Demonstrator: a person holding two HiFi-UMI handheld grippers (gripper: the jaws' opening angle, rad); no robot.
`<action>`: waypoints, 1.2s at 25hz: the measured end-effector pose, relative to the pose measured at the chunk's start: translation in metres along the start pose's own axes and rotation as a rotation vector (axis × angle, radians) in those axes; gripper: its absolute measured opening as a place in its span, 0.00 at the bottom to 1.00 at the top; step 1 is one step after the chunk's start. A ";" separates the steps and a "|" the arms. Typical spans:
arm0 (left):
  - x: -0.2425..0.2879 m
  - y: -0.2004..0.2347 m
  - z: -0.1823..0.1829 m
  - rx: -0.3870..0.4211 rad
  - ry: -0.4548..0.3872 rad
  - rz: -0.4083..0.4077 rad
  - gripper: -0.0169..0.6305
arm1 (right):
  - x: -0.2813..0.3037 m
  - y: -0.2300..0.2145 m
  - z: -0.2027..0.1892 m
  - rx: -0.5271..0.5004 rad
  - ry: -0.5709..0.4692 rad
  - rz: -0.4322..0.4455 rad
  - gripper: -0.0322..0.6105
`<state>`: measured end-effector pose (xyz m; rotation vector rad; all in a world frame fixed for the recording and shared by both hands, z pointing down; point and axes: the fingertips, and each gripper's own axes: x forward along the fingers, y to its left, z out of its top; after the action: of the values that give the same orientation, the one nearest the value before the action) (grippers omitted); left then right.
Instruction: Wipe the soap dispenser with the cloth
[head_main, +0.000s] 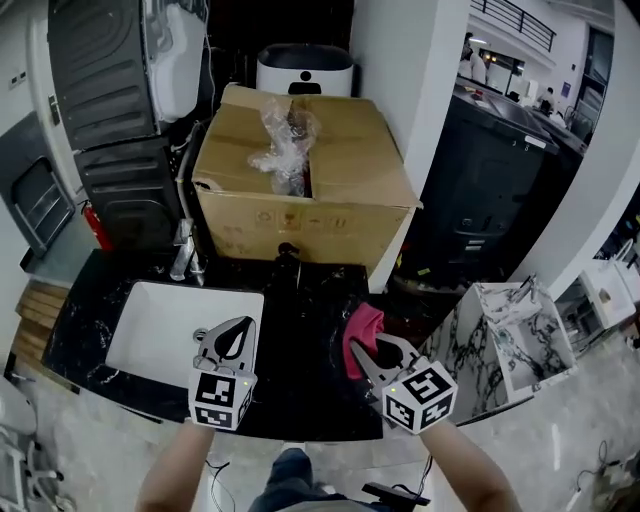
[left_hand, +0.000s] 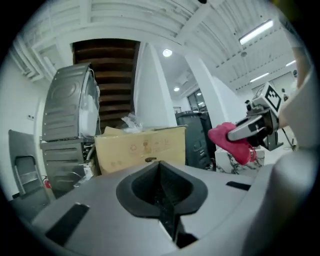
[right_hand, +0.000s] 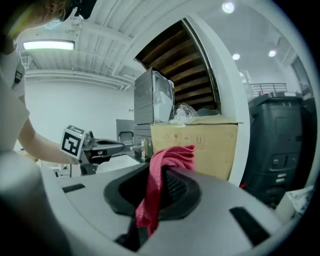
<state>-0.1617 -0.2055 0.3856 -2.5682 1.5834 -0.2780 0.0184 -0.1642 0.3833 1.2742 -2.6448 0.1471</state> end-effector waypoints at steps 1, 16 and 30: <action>-0.011 -0.007 0.004 -0.004 -0.016 0.021 0.05 | -0.005 0.003 0.002 -0.020 -0.008 -0.003 0.13; -0.118 -0.060 0.083 -0.047 -0.233 0.146 0.05 | -0.078 0.059 0.035 -0.020 -0.207 -0.129 0.12; -0.132 -0.039 0.117 -0.053 -0.331 0.116 0.05 | -0.104 0.062 0.079 -0.069 -0.301 -0.311 0.12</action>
<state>-0.1606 -0.0699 0.2657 -2.3899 1.6200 0.1924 0.0221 -0.0605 0.2831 1.7828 -2.6103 -0.1971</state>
